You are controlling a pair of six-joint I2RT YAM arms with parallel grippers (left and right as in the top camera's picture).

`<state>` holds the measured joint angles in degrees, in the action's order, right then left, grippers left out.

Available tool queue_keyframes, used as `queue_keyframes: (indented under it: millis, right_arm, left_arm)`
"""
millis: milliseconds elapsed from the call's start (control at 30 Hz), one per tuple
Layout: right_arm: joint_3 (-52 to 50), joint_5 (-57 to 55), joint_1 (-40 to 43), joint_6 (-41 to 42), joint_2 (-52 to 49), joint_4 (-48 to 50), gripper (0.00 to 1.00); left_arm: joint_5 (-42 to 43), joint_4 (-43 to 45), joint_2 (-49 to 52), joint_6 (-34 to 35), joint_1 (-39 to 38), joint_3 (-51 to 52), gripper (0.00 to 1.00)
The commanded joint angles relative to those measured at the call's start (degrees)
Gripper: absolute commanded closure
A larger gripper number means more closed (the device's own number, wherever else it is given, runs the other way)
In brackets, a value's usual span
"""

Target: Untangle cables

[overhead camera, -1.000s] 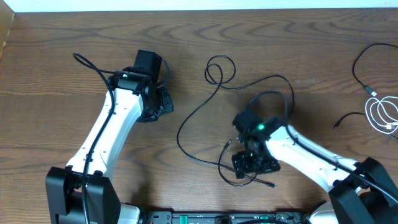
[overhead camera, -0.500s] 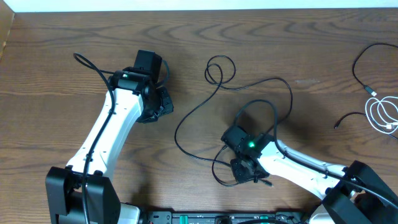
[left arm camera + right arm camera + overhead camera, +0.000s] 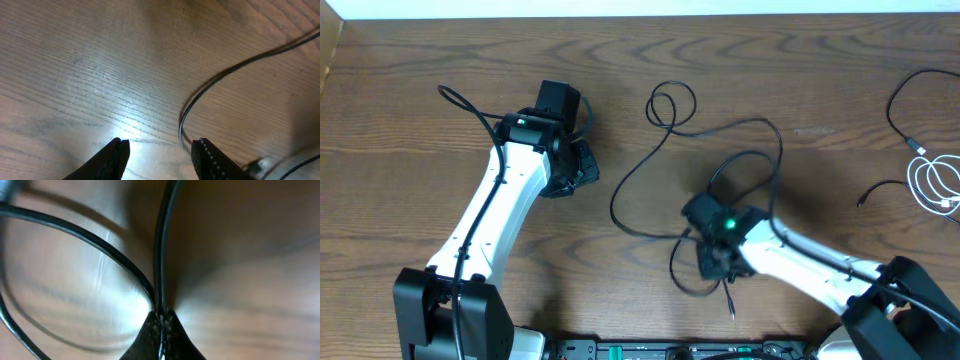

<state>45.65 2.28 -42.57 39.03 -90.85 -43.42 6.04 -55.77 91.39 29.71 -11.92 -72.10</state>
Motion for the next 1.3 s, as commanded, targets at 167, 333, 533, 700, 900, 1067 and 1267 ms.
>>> queue_keyframes:
  millis: [167, 333, 533, 700, 900, 1067, 1267]
  right_arm:
    - [23.5, -8.8, 21.6, -12.4, 6.3, -6.8, 0.99]
    - [41.4, -18.3, 38.0, -16.3, 6.5, -12.0, 0.99]
    - [48.3, -18.3, 53.6, -16.3, 6.5, -10.6, 0.99]
    - [48.3, -18.5, 64.0, -13.0, 5.8, -10.4, 0.99]
    - [48.3, -15.4, 71.4, -8.3, 3.6, -8.4, 0.99]
    - [48.3, -7.4, 70.7, -13.7, -0.2, -4.5, 0.99]
    - [48.3, 6.2, 66.8, -19.5, -6.1, -4.5, 0.60]
  left_arm:
    - [-0.7, -0.3, 0.0, -0.8, -0.1, -0.3, 0.54]
    - [-0.7, -0.3, 0.0, -0.8, -0.1, -0.3, 0.54]
    - [-0.7, -0.3, 0.0, -0.8, -0.1, -0.3, 0.54]
    - [-0.7, -0.3, 0.0, -0.8, -0.1, -0.3, 0.54]
    - [-0.7, -0.3, 0.0, -0.8, -0.1, -0.3, 0.54]
    - [-0.7, -0.3, 0.0, -0.8, -0.1, -0.3, 0.54]
    - [-0.7, -0.3, 0.0, -0.8, -0.1, -0.3, 0.54]
